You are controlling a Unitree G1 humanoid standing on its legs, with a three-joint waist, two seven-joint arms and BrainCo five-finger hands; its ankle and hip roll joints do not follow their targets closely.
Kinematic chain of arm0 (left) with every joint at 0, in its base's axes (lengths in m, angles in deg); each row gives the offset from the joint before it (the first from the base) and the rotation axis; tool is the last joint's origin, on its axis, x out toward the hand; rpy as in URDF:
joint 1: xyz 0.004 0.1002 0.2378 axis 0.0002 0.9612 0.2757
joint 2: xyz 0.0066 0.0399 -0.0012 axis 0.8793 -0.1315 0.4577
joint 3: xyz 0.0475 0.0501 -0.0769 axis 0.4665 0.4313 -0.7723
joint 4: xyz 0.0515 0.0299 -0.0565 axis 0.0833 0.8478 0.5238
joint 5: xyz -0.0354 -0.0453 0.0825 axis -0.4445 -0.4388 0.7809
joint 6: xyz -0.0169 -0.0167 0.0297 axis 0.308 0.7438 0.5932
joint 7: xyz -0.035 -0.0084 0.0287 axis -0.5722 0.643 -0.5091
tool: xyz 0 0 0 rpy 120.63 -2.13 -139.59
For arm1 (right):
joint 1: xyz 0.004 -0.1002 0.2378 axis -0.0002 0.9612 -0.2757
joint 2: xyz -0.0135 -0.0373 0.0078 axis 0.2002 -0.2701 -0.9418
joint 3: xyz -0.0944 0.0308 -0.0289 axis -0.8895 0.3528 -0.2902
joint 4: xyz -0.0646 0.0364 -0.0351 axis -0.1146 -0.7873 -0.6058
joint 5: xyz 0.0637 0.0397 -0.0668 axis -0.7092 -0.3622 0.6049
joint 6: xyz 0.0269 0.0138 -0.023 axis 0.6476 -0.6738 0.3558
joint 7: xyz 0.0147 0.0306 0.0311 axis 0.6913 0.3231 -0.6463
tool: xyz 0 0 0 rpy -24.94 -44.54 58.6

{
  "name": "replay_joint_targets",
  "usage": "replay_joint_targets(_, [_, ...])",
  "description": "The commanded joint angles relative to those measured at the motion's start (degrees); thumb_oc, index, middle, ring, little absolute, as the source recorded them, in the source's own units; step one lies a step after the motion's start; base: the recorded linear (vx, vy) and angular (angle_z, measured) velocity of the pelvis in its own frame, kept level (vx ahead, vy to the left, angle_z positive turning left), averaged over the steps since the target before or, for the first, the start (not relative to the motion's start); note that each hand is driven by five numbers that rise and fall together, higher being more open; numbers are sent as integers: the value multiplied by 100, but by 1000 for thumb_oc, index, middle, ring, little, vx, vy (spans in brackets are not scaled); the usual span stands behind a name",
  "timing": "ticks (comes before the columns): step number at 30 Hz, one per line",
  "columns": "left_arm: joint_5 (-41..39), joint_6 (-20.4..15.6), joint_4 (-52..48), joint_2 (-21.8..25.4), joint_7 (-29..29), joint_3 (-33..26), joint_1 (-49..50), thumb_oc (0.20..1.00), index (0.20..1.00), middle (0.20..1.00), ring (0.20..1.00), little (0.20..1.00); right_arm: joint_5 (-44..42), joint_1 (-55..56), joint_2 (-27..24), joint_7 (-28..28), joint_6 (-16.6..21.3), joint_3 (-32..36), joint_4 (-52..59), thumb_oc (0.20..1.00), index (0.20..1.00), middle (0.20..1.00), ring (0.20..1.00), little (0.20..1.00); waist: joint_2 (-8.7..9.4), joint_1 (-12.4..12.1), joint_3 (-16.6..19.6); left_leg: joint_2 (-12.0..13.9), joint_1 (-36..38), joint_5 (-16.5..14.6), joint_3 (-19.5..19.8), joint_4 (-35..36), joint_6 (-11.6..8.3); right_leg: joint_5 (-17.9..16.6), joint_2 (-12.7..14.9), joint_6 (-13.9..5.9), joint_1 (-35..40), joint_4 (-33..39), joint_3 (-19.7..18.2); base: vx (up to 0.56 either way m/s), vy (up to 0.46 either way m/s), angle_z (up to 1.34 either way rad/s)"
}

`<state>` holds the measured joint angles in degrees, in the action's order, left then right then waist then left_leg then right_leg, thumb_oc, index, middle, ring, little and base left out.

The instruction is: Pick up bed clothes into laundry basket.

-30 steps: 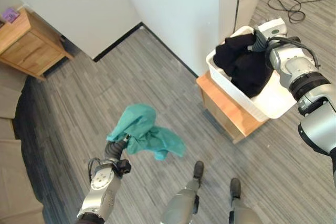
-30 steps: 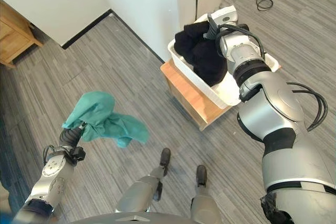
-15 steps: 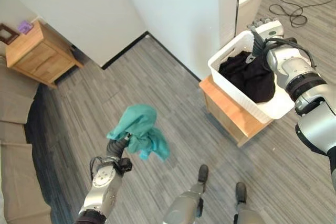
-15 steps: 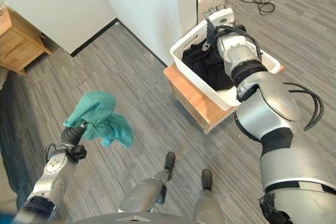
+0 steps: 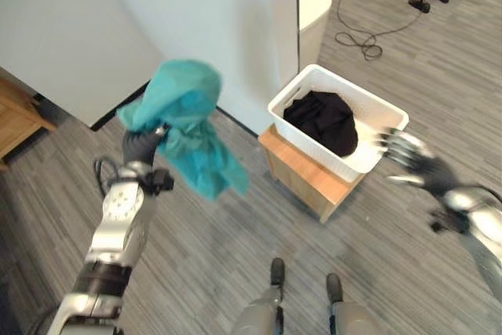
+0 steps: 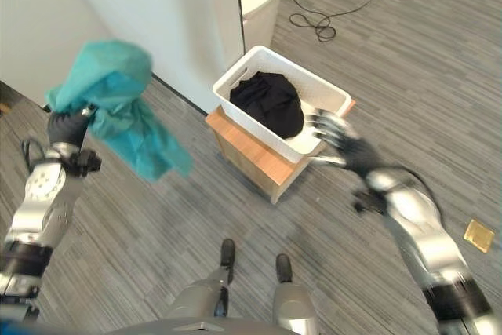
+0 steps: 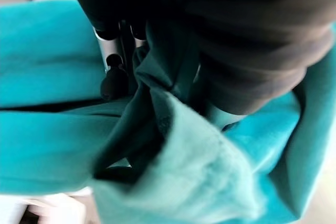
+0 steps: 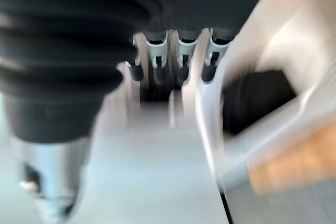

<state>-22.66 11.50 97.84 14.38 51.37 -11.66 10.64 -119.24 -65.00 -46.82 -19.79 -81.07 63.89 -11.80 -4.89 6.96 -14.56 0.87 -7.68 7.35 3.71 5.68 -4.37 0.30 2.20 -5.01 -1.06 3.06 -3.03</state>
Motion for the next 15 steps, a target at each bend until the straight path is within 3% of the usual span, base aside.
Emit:
replay_joint_targets(1, [-27,-541,226,591,-83,-60,-869,200,200,200,200,200,-775,4,281,-42,676,266,67,1000,1000,1000,1000,1000,148,494,456,-3,631,-639,-293,-68,69,-142,321,-253,-284,100,-168,38,69,-32])
replay_joint_targets(4, [-159,-577,250,1263,-251,368,-1538,200,200,200,200,200,-1044,65,674,31,888,466,222,1000,1000,1000,1000,1000,43,735,508,-9,596,-654,-442,-68,75,-217,320,-294,-418,65,-330,3,60,-31])
replay_joint_targets(5, [-179,-588,286,1282,-265,416,-1597,200,200,200,200,200,-1050,67,699,27,887,479,226,1000,1000,1000,1000,1000,61,715,502,-8,595,-656,-445,-68,76,-216,318,-294,-422,63,-333,1,46,-41])
replay_joint_targets(6, [-712,-628,356,1395,-384,724,-2100,200,200,200,200,200,-1259,-12,897,-5,971,286,179,1000,1000,1000,1000,1000,-10,815,501,-18,611,-668,-503,-68,76,-267,324,-324,-463,67,-424,6,30,-23])
replay_joint_targets(8, [-1020,-622,466,1373,-474,912,-2382,200,200,200,200,200,-1294,-23,951,-4,952,184,171,1000,1000,1000,1000,1000,-23,821,485,-21,627,-667,-553,-68,75,-278,324,-330,-472,75,-464,6,33,-16])
replay_joint_targets(9, [-1389,-594,889,1389,-574,1435,-3155,200,200,200,200,200,-1361,-167,1010,47,969,-6,131,1000,1000,1000,1000,1000,-91,911,463,-24,632,-672,-620,-68,74,-312,324,-351,-497,104,-527,2,35,-24])
replay_joint_targets(10, [-1485,-587,1106,1391,-574,1604,-3423,200,200,200,200,200,-1370,-256,1025,98,999,-110,105,1000,1000,1000,1000,1000,-141,946,457,-29,631,-671,-651,-68,73,-332,329,-362,-516,107,-557,-8,32,-27])
replay_joint_targets(14, [-1560,-535,1956,1368,-515,2405,-4676,200,200,200,200,200,-1594,-706,1195,236,1066,-544,61,1000,1000,1000,1000,1000,-288,1002,371,-55,606,-658,-725,-68,67,-376,348,-393,-593,107,-654,-16,28,-17])
replay_joint_targets(15, [-1479,-475,2411,1387,-491,2693,-5248,200,200,200,200,200,-1576,-894,1185,270,1033,-773,72,1000,1000,1000,1000,1000,-406,1053,289,-70,579,-650,-777,-68,58,-410,365,-408,-656,102,-725,-15,25,-19])
